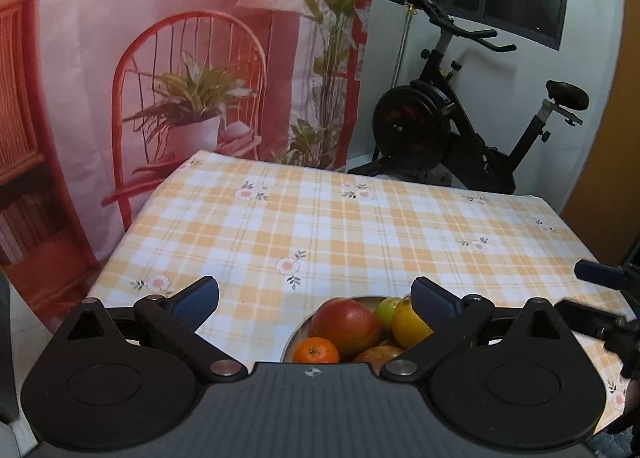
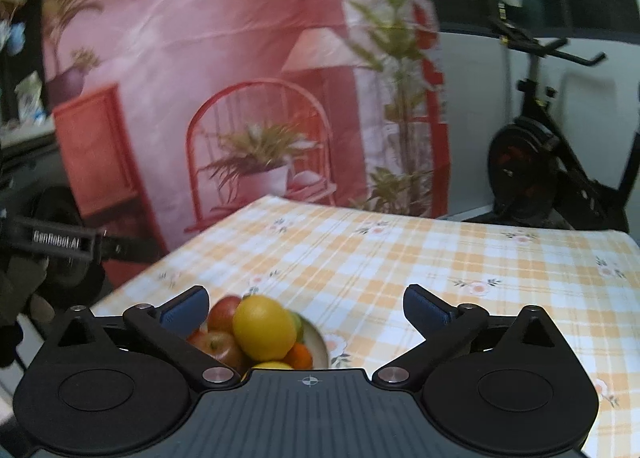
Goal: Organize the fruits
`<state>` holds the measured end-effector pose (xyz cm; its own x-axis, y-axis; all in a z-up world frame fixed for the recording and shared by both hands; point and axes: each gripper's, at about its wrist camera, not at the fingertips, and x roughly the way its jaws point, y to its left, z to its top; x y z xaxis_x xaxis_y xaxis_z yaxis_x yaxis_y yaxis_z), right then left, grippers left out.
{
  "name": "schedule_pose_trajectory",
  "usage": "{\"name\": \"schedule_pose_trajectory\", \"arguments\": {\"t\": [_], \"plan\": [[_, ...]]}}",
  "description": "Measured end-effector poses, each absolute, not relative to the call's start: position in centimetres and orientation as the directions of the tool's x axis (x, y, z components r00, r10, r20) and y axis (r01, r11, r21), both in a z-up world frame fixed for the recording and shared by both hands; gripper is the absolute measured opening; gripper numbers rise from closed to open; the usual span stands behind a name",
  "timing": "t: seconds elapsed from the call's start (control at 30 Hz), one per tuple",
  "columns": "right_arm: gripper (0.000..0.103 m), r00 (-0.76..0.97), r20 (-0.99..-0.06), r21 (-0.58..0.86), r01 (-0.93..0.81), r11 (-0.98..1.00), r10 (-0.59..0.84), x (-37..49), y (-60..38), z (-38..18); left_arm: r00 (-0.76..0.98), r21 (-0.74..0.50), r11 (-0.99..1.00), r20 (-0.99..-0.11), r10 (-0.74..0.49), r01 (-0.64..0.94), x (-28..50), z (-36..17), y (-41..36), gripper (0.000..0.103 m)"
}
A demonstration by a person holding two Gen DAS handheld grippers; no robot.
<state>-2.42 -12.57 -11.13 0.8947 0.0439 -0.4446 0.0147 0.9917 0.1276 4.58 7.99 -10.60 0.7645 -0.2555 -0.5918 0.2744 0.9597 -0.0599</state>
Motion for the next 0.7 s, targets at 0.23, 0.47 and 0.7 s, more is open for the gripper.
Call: {"name": "schedule_pose_trajectory", "arguments": {"t": [0.23, 0.47, 0.7], "plan": [[0.103, 0.908, -0.410, 0.138, 0.154, 0.978, -0.085, -3.8, -14.2, -8.4, 0.794, -0.086, 0.954, -0.535, -0.288, 0.288, 3.2, -7.8, 7.2, 0.103], [0.103, 0.909, -0.387, 0.152, 0.227, 0.962, -0.154, -4.8, -15.3, -6.0, 0.854, -0.011, 0.969, -0.469, -0.224, 0.248, 1.7, -5.0, 4.8, 0.103], [0.103, 0.899, -0.389, 0.110, 0.263, 0.958, -0.202, -5.2, -14.8, -4.5, 0.863, 0.021, 0.967, -0.457, -0.216, 0.253, 0.8, -3.4, 3.2, 0.103]]}}
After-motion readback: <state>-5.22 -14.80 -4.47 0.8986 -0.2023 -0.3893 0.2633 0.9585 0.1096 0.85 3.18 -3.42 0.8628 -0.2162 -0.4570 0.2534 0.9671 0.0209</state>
